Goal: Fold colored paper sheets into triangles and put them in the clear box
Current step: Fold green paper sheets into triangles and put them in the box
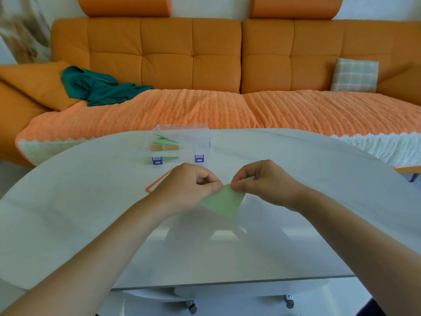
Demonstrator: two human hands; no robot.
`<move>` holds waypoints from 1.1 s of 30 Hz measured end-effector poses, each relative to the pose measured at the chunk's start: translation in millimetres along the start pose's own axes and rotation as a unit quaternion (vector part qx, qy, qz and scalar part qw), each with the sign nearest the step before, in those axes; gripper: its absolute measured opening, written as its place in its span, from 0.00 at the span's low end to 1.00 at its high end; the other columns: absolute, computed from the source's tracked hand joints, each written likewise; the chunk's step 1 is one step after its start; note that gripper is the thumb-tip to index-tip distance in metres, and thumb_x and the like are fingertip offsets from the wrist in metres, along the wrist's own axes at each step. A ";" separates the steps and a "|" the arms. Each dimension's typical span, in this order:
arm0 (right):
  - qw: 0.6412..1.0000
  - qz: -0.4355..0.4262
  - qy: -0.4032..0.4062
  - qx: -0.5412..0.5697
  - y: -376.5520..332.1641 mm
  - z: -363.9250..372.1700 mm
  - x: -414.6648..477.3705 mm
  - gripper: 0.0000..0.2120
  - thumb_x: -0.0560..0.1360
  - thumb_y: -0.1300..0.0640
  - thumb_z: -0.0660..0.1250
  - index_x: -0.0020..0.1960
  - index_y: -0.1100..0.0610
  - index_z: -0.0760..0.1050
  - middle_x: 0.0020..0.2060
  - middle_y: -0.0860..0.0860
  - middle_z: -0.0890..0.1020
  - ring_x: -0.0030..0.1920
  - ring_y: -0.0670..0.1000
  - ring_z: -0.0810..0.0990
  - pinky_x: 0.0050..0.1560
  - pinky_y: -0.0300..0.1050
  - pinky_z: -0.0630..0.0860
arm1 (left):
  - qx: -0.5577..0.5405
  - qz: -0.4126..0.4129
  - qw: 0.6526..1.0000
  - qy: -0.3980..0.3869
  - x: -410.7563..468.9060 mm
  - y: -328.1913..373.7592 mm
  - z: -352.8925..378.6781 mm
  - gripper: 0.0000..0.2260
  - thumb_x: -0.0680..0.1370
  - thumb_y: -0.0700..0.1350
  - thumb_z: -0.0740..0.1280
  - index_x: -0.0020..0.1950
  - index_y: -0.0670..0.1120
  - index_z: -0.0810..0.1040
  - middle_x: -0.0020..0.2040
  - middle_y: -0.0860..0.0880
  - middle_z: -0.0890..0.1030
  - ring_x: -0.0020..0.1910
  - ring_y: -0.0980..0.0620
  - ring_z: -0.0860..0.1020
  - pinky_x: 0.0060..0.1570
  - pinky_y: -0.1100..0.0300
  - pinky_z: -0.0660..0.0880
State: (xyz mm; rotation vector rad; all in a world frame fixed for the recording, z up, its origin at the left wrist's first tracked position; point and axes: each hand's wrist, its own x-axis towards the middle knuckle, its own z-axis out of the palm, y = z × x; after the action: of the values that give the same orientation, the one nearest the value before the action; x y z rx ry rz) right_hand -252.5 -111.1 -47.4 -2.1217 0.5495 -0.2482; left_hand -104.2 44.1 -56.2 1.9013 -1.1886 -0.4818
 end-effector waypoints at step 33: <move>0.980 -0.097 0.137 -0.105 15.2 3.6 10.5 0.04 0.76 0.54 0.69 0.48 0.48 0.82 0.42 0.41 0.83 0.43 0.42 0.80 0.46 0.34 0.75 | 0.160 0.035 0.985 0.056 -1.2 -14.4 -29.7 0.05 0.75 0.48 0.70 0.39 0.54 0.80 0.39 0.60 0.82 0.38 0.62 0.78 0.43 0.53 0.79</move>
State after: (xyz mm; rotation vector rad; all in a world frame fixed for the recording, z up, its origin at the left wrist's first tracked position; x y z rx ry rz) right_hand -246.3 -121.0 -62.2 -2.3668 0.5470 -0.6226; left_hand -76.7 61.3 -50.4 2.1162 -1.3147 -0.1482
